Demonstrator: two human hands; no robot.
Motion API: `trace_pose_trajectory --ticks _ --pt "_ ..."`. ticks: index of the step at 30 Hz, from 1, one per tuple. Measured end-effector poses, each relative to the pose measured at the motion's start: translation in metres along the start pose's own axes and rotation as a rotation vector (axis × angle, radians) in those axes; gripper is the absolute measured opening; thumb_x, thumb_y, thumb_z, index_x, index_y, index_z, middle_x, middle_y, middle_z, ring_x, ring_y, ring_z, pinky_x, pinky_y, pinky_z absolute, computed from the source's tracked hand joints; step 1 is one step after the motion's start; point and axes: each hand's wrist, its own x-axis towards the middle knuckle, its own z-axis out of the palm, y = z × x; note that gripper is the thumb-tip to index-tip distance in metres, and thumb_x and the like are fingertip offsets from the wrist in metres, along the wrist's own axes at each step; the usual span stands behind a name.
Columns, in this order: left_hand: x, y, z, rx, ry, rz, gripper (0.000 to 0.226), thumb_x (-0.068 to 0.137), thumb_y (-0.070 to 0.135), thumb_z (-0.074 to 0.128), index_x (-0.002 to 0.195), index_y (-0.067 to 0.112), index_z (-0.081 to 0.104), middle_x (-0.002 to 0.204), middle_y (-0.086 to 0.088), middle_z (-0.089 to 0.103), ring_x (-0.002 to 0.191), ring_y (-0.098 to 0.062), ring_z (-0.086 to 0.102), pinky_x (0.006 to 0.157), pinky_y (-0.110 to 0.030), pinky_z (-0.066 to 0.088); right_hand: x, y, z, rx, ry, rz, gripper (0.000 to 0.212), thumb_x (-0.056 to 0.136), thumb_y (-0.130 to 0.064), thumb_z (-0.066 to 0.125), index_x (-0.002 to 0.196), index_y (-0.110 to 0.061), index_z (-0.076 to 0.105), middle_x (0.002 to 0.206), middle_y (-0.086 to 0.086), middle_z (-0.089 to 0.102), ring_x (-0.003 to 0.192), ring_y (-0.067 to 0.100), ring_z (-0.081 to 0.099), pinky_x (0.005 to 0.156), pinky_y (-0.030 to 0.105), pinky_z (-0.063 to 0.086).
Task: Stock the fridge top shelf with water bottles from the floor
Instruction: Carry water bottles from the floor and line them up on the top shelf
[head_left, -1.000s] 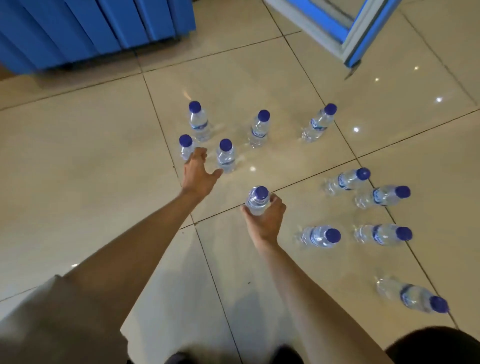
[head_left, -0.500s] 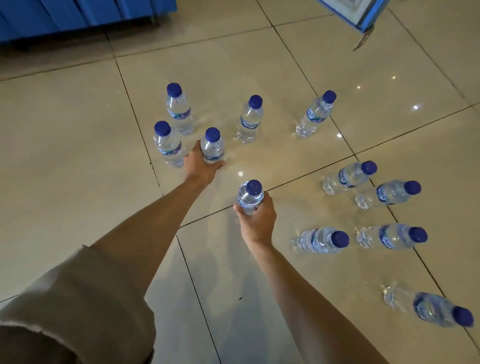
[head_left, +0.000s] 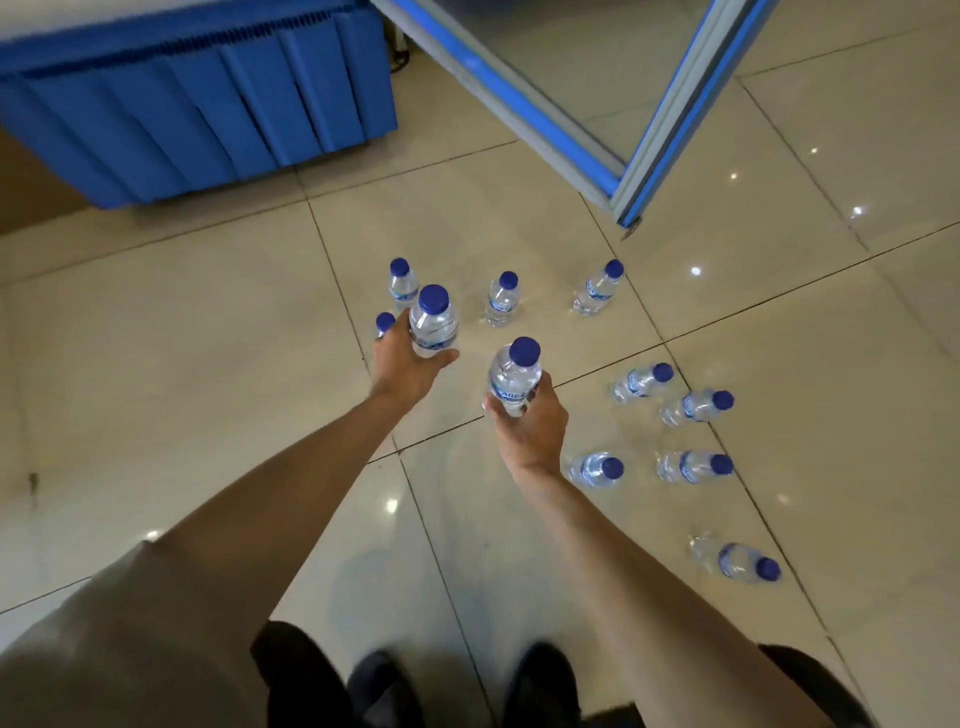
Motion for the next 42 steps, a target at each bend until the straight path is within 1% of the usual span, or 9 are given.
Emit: trace_pose_trajectory --ticks 5,11,14,18,21,24,28,34,42 --pt "-0.065 0.141 -0.107 0.002 0.021 -0.008 0.059 0.068 0.024 0.086 0.120 0.022 0.058 0.105 0.007 0.068 0.095 -0.013 0.062 0.080 -0.022 0.045 -0.041 -0.165 -0.078 0.003 -0.047 -0.055 0.053 0.076 -0.029 0.082 0.119 -0.016 0.053 0.103 -0.001 0.071 0.091 0.016 0.067 0.080 0.028 0.055" --pt "-0.132 0.307 -0.230 -0.020 0.083 -0.012 0.059 0.068 0.025 0.086 0.120 0.021 0.060 0.104 0.008 0.068 0.095 -0.012 0.062 0.073 -0.012 0.042 -0.073 -0.369 -0.163 0.073 -0.128 -0.117 0.056 0.081 -0.024 0.079 0.123 -0.016 0.043 0.109 -0.003 0.069 0.096 0.012 0.068 0.079 0.017 0.053" --pt "-0.155 0.379 -0.283 -0.006 0.137 0.028 0.053 0.069 0.031 0.085 0.114 0.020 0.061 0.096 0.011 0.067 0.090 -0.009 0.062 0.071 -0.015 0.040 -0.082 -0.454 -0.189 0.094 -0.166 -0.147 0.054 0.082 -0.025 0.078 0.123 -0.017 0.044 0.108 -0.004 0.068 0.095 0.010 0.067 0.074 0.009 0.049" --pt "-0.177 0.458 -0.343 -0.012 0.207 0.086 0.046 0.072 0.035 0.083 0.110 0.022 0.061 0.091 0.014 0.063 0.080 -0.001 0.054 0.065 -0.009 0.035 -0.091 -0.548 -0.208 0.129 -0.167 -0.222 0.052 0.080 -0.029 0.079 0.120 -0.023 0.046 0.106 -0.006 0.069 0.096 0.009 0.067 0.081 0.023 0.053" --pt "-0.188 0.497 -0.385 0.007 0.276 0.108 0.048 0.069 0.046 0.081 0.107 0.027 0.060 0.095 0.013 0.066 0.083 -0.006 0.059 0.068 -0.021 0.044 -0.097 -0.606 -0.212 0.167 -0.143 -0.294 0.047 0.080 -0.033 0.077 0.117 -0.027 0.048 0.103 -0.010 0.070 0.096 0.011 0.067 0.083 0.030 0.053" --pt "-0.196 0.522 -0.428 -0.010 0.354 0.146 0.053 0.061 0.059 0.076 0.103 0.035 0.057 0.099 0.012 0.066 0.092 -0.014 0.064 0.076 -0.039 0.054 -0.102 -0.661 -0.213 0.219 -0.101 -0.354 0.044 0.081 -0.024 0.078 0.116 -0.020 0.051 0.097 -0.008 0.070 0.084 -0.004 0.066 0.074 0.014 0.048" --pt "-0.207 0.556 -0.481 -0.009 0.462 0.227 0.046 0.069 0.051 0.078 0.105 0.030 0.058 0.098 0.008 0.065 0.089 -0.014 0.061 0.072 -0.030 0.047 -0.105 -0.724 -0.210 0.232 -0.071 -0.437 0.043 0.082 -0.016 0.078 0.118 -0.015 0.054 0.096 -0.011 0.067 0.082 -0.008 0.062 0.071 0.002 0.040" --pt "-0.195 0.588 -0.554 -0.010 0.587 0.286 0.058 0.066 0.064 0.072 0.113 0.033 0.056 0.107 0.008 0.065 0.096 -0.014 0.062 0.082 -0.042 0.055 -0.093 -0.805 -0.191 0.251 -0.072 -0.558 0.046 0.082 -0.015 0.079 0.122 -0.019 0.056 0.108 -0.008 0.069 0.098 0.006 0.065 0.087 0.021 0.049" --pt "-0.125 0.633 -0.628 -0.012 0.692 0.352 0.065 0.069 0.061 0.075 0.121 0.029 0.054 0.112 0.008 0.066 0.097 -0.010 0.064 0.086 -0.038 0.055 -0.025 -0.897 -0.142 0.284 -0.083 -0.692 0.052 0.083 -0.026 0.079 0.128 -0.022 0.055 0.113 -0.007 0.068 0.102 0.010 0.066 0.088 0.028 0.053"
